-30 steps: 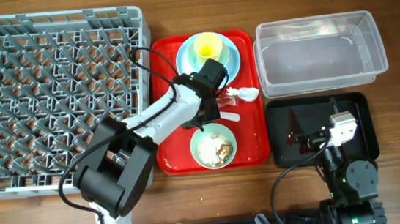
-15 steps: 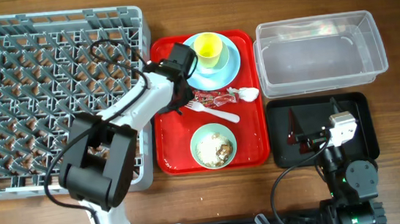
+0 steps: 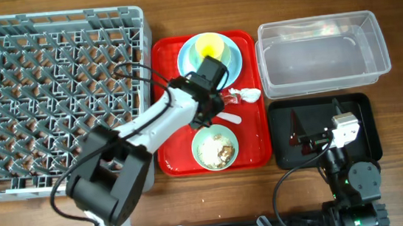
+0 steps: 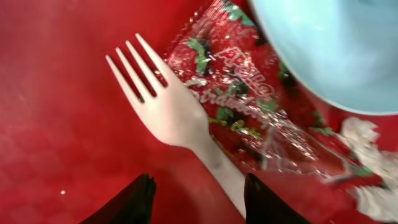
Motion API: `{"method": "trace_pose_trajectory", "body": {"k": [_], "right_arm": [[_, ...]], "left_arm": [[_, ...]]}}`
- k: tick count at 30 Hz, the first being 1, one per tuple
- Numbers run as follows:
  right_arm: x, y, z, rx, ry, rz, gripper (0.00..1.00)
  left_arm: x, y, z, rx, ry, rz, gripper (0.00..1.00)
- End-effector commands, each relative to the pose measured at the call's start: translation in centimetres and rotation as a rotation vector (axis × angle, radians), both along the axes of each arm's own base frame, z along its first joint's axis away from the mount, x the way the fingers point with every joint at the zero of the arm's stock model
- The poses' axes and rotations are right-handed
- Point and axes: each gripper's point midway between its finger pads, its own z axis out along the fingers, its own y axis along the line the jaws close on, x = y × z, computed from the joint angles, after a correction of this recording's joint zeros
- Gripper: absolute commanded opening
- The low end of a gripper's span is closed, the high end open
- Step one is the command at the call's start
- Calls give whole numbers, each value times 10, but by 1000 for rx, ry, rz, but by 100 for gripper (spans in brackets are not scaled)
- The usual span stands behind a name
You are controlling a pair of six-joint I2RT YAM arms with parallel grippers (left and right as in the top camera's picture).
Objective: Sort waste into correct bins and load items into the dishwasher rack
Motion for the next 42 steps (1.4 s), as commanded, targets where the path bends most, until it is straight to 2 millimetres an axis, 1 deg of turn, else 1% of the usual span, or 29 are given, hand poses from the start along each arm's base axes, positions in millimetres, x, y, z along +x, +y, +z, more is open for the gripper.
{"method": "trace_pose_trajectory", "body": {"k": [1,3,5,6,7,8,10,12,13,14,16,17,22,24,25,26,27,29,31,32,33,34,36,37,38,41,42], "right_arm": [[0,0,1,-6,-7,0,100],[0,0,1,-6,-7,0,100],[0,0,1,-6,-7,0,100],[0,0,1,-6,-7,0,100],[0,0,1,-6,-7,0,100],[0,0,1,-6,-7,0,100],[0,0,1,-6,-7,0,100],[0,0,1,-6,-7,0,100],[0,0,1,-6,-7,0,100],[0,0,1,-6,-7,0,100],[0,0,1,-6,-7,0,100],[0,0,1,-6,-7,0,100],[0,0,1,-6,-7,0,100],[0,0,1,-6,-7,0,100],[0,0,1,-6,-7,0,100],[0,0,1,-6,-7,0,100],[0,0,1,-6,-7,0,100],[0,0,1,-5,-7,0,100],[0,0,1,-6,-7,0,100],[0,0,1,-5,-7,0,100],[0,0,1,-6,-7,0,100],[0,0,1,-6,-7,0,100],[0,0,1,-6,-7,0,100],[0,0,1,-6,-7,0,100],[0,0,1,-6,-7,0,100],[0,0,1,-5,-7,0,100],[0,0,1,-6,-7,0,100]], "left_arm": [[0,10,-14,64,-3,47,48],[0,10,-21,75,4,46,47],[1,10,-30,89,3,45,43],[2,12,-32,100,0,47,34],[3,13,-32,107,-4,49,19],[4,13,-30,104,-8,47,14],[5,13,-25,98,-18,45,12],[10,17,-15,99,-45,46,10],[15,22,-6,112,-76,28,7],[20,29,2,131,-102,33,6],[27,45,18,174,-151,68,6],[34,55,31,196,-191,66,6],[48,71,64,166,-266,108,8],[59,79,82,156,-324,81,4],[63,82,92,155,-352,63,4],[68,89,112,171,-410,-11,4],[70,93,123,184,-440,-52,4],[73,103,155,239,-525,-190,4],[71,115,178,322,-589,-345,4],[69,124,187,364,-603,-395,4],[68,134,192,400,-606,-402,4],[68,142,193,428,-599,-421,4],[66,157,186,478,-556,-472,4],[65,162,179,498,-526,-501,4],[64,166,168,524,-481,-555,4],[61,169,143,565,-389,-678,4],[61,169,138,565,-372,-687,4]]}}
